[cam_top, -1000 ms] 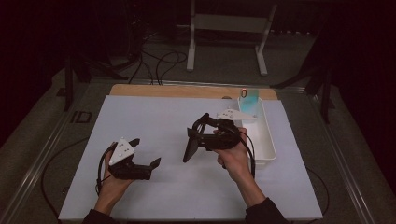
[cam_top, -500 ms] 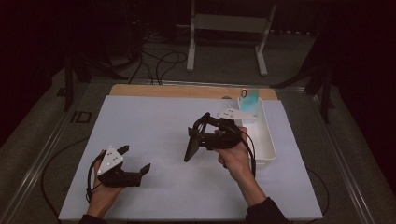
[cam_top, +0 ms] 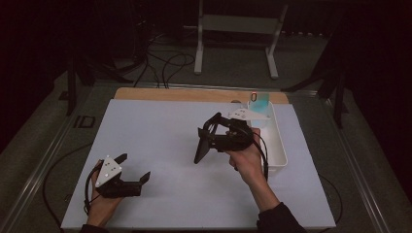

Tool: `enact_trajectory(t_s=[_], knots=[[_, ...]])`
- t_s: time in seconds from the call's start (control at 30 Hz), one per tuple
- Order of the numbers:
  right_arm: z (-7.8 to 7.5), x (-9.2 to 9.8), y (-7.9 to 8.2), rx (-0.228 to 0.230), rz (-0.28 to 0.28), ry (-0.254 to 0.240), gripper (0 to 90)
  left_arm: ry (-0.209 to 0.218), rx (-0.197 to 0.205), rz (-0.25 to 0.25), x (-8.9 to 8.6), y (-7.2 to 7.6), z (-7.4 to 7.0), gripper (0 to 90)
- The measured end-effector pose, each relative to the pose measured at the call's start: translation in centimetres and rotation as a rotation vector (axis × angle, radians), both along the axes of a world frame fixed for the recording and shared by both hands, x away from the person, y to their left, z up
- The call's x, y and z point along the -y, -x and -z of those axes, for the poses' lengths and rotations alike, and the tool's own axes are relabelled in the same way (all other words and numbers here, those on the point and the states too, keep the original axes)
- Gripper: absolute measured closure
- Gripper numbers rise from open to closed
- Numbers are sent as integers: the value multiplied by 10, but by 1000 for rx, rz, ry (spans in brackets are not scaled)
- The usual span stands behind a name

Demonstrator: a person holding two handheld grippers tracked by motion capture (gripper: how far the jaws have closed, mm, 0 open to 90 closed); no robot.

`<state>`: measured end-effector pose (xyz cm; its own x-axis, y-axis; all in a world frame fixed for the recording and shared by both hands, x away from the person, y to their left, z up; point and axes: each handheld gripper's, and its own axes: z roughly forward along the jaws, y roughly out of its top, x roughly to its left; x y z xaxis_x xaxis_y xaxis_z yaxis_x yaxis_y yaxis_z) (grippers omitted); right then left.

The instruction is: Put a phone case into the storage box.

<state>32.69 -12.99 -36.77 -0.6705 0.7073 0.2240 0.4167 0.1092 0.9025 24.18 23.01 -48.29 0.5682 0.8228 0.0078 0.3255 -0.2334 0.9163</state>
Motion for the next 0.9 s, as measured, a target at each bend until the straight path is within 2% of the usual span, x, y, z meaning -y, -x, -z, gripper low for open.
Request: enact_trajectory(t_s=[0.63, 0.9], knots=[[-16, 27, -24, 9, 82, -12, 153, 10, -6, -7, -1, 0, 1, 0], [-22, 37, -34, 24, 119, 4, 153, 11, -6, -9, -2, 0, 1, 0]])
